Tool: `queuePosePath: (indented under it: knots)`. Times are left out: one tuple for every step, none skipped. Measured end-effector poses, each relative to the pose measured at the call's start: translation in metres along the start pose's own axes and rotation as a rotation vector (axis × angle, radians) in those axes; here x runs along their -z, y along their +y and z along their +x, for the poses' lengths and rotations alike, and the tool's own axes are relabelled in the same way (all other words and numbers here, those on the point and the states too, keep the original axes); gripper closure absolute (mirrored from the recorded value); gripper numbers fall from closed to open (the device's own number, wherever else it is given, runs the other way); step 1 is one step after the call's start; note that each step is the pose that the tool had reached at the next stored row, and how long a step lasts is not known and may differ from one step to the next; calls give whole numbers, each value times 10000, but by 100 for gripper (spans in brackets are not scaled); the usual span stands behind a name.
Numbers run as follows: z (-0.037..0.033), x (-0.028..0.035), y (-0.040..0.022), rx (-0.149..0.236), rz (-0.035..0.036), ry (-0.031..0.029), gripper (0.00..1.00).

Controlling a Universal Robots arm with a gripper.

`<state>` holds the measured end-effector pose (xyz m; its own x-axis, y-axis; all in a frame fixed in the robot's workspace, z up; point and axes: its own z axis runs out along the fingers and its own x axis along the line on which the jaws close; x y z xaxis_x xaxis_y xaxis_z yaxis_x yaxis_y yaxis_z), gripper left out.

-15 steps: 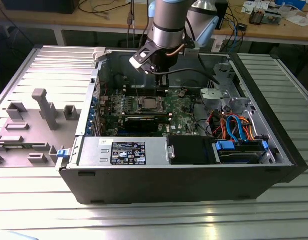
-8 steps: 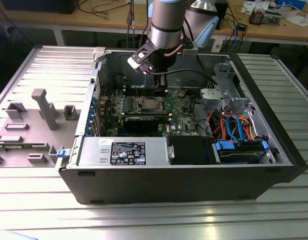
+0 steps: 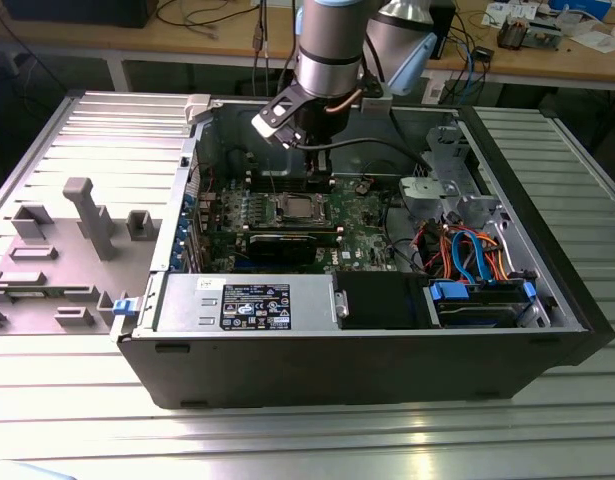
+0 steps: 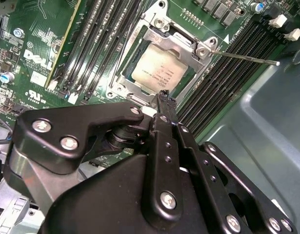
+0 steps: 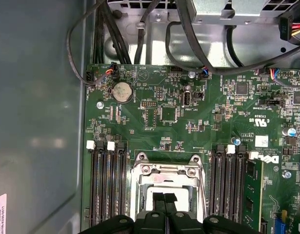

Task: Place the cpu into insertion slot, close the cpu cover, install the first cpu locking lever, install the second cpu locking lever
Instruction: 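Close the cpu cover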

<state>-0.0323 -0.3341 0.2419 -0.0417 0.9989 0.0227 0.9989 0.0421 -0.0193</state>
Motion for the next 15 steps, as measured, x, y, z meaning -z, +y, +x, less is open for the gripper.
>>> queuePosePath:
  knots:
    - [0, 0, -2, 1, 0, 0, 89]
    - [0, -1, -3, 1, 0, -1, 89]
    - [0, -1, -7, -1, 0, 0, 89]
    - [0, -2, -9, 0, 0, -1, 89]
    - [0, -3, -13, -1, 0, 0, 89]
    - [1, -3, -18, 0, 0, 1, 89]
    - [1, -5, -31, 0, -1, 1, 89]
    - [2, -6, -40, 0, 0, 1, 89]
    - [2, -6, -45, 0, 0, 0, 89]
    - [2, -6, -46, 0, 0, 0, 89]
    - [2, -7, -47, 2, 0, 0, 89]
    - [2, -7, -48, 2, 1, -1, 89]
    - [2, -7, -50, -1, 1, -1, 89]
    - [1, -8, -51, 0, 1, -2, 89]
    - [2, -9, -52, 0, 0, -1, 89]
